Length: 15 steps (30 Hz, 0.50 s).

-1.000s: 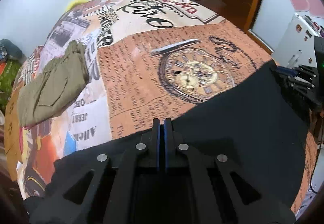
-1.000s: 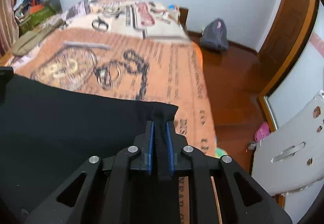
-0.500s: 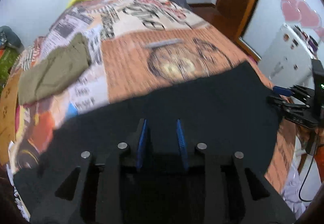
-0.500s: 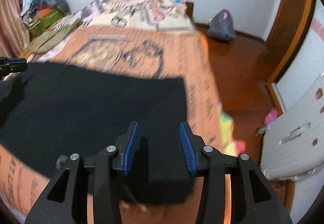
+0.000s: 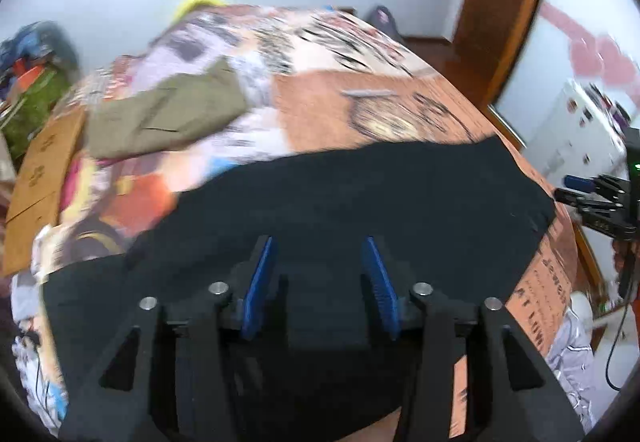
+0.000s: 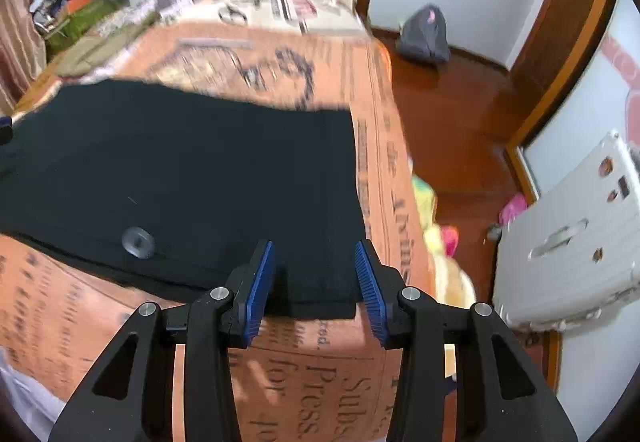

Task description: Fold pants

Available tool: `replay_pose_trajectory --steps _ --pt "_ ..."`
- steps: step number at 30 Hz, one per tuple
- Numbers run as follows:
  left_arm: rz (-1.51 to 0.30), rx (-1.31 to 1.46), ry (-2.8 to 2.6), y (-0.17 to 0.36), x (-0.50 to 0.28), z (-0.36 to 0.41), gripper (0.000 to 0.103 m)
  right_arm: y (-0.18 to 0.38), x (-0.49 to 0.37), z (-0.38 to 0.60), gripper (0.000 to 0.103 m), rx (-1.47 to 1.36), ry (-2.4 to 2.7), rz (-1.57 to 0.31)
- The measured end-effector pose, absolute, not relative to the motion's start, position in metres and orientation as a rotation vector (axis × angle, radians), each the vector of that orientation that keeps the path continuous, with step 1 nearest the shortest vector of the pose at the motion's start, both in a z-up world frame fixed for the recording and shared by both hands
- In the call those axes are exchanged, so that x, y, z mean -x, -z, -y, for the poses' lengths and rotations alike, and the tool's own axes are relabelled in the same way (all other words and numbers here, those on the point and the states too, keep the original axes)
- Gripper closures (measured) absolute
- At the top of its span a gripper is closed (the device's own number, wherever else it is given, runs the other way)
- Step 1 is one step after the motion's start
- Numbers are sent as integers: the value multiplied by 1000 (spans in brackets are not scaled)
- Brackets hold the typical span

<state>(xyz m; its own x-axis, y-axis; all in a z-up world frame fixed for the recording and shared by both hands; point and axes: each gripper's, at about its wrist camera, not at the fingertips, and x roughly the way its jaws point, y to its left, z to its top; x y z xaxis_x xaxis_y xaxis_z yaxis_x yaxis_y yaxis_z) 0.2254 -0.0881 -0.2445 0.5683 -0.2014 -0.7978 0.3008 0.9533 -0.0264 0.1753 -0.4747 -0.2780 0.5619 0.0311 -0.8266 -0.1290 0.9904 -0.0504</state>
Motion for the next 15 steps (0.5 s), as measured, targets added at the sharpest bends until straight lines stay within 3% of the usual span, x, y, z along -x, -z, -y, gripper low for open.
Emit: replay_pose_trajectory --steps 9,15 --pt "-847 -46 49 219 -225 -56 43 209 -205 375 60 182 -269 -791" --pt "-898 22 -63 244 -237 -139 40 209 -238 295 59 203 -427 -796"
